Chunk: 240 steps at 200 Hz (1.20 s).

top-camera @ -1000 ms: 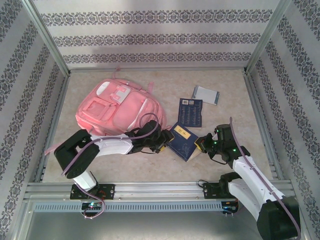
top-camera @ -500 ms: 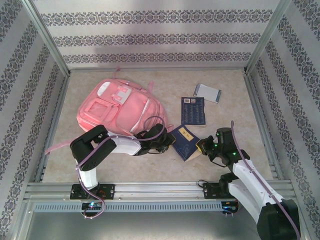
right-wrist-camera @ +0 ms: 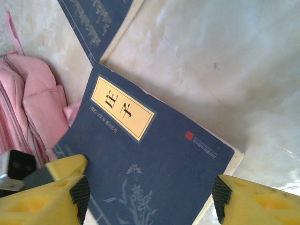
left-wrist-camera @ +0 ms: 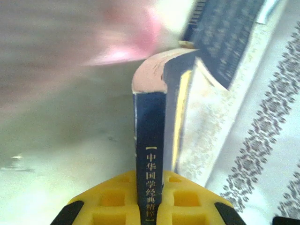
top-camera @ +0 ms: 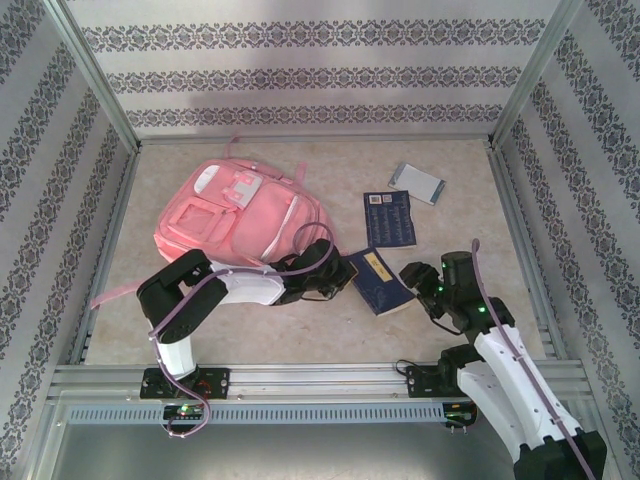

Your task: Pack books, pencil case, and school supplies into a backpack

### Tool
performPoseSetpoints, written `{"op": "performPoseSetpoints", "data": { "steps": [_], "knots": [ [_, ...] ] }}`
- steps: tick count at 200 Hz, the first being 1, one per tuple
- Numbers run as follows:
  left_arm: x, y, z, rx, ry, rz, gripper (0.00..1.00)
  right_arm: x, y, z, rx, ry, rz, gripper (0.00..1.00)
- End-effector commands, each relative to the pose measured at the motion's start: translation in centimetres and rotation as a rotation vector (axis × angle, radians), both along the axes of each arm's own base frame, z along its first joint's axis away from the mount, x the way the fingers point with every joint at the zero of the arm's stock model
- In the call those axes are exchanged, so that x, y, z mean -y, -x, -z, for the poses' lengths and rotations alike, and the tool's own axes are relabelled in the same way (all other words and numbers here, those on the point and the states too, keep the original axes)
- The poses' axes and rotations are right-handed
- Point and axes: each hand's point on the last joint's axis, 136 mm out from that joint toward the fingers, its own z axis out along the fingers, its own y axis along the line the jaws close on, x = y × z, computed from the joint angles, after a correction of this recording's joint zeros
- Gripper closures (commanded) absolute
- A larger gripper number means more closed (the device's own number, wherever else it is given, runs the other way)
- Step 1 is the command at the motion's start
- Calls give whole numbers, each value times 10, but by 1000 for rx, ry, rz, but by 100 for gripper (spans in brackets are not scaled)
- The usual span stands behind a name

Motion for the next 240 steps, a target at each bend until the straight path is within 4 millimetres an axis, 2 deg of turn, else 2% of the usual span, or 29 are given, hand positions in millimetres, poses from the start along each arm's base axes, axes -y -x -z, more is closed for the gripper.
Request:
{"op": "performPoseSetpoints", "data": {
  "steps": [1,23,49,75,98,119,150,169,193,240],
  "knots": [
    [13,-12,-77,169,58,50,100,15,5,-21,39,140,-35,25],
    [4,-23,-125,297,35,44,100,12,0,-56,125,160,-89,19],
    [-14,-36,-177,435,14,9,100,-5,-4,-97,229,96,-162,13],
    [-39,-48,-215,539,-3,-63,100,-27,-11,-135,319,-65,-192,10],
    [-53,-55,-240,605,16,-117,100,-51,-24,-162,385,-316,-174,8],
    [-58,-58,-253,632,30,-140,100,-62,-36,-172,393,-460,-148,7],
    [-60,-62,-263,647,53,-157,100,-68,-50,-193,477,-541,-128,5],
    [-63,-64,-268,652,68,-176,100,-71,-57,-198,491,-591,-102,5],
    [-65,-67,-277,663,91,-199,100,-77,-60,-194,469,-616,-69,6],
    [-66,-68,-310,713,125,-207,100,-84,-64,-185,438,-592,-57,6]
  ]
}}
